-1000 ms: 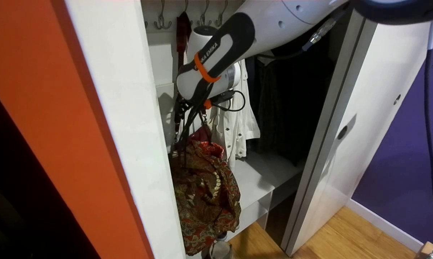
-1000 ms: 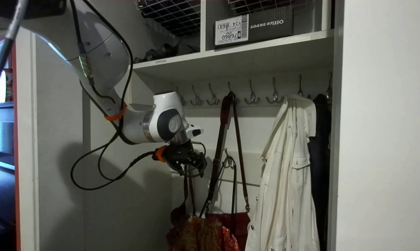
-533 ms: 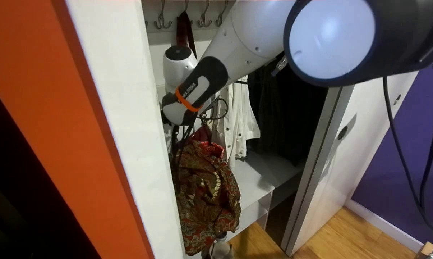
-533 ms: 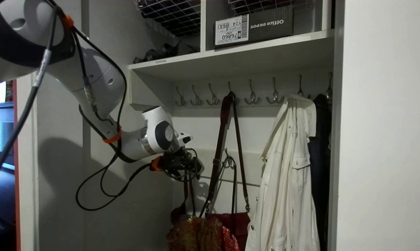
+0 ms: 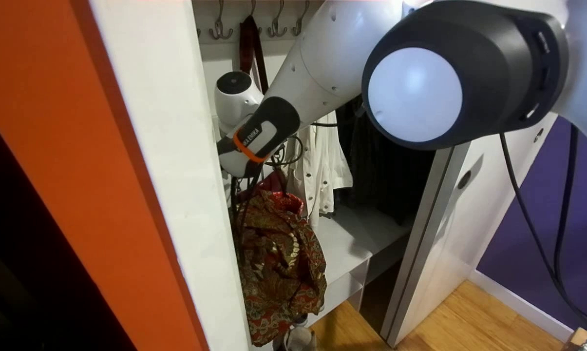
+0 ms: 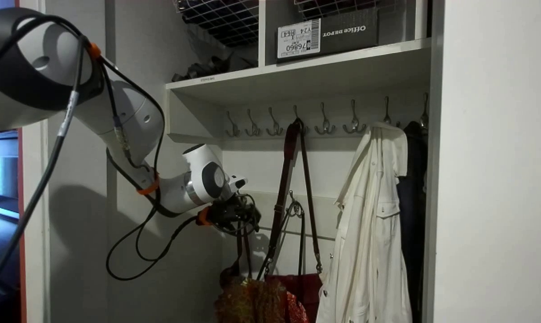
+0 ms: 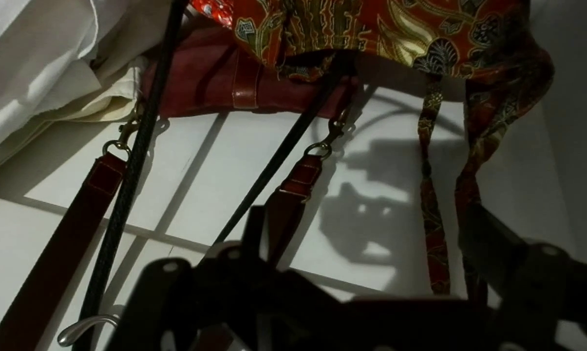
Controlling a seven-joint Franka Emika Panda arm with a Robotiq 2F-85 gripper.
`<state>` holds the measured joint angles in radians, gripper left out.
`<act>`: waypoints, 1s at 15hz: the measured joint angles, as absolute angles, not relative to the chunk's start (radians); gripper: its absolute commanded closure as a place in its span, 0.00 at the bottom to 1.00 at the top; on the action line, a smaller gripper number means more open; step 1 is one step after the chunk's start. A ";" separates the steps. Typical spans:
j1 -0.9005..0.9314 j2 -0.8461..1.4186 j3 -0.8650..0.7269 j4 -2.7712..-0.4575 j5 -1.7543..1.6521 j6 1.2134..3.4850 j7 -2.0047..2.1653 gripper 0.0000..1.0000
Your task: Hang the brown bag on the hook
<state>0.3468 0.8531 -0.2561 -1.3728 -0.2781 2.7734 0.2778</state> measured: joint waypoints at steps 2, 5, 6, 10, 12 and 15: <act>0.348 0.855 -0.260 -1.372 -0.278 2.773 0.282 0.00; 0.348 0.879 -0.284 -1.366 -0.278 2.846 0.297 0.00; 0.349 0.893 -0.296 -1.361 -0.278 2.883 0.303 0.00; 0.369 0.960 -0.378 -1.325 -0.266 3.041 0.362 0.00; 0.381 0.998 -0.414 -1.296 -0.259 3.091 0.411 0.00; 0.397 1.051 -0.445 -1.240 -0.241 3.114 0.484 0.00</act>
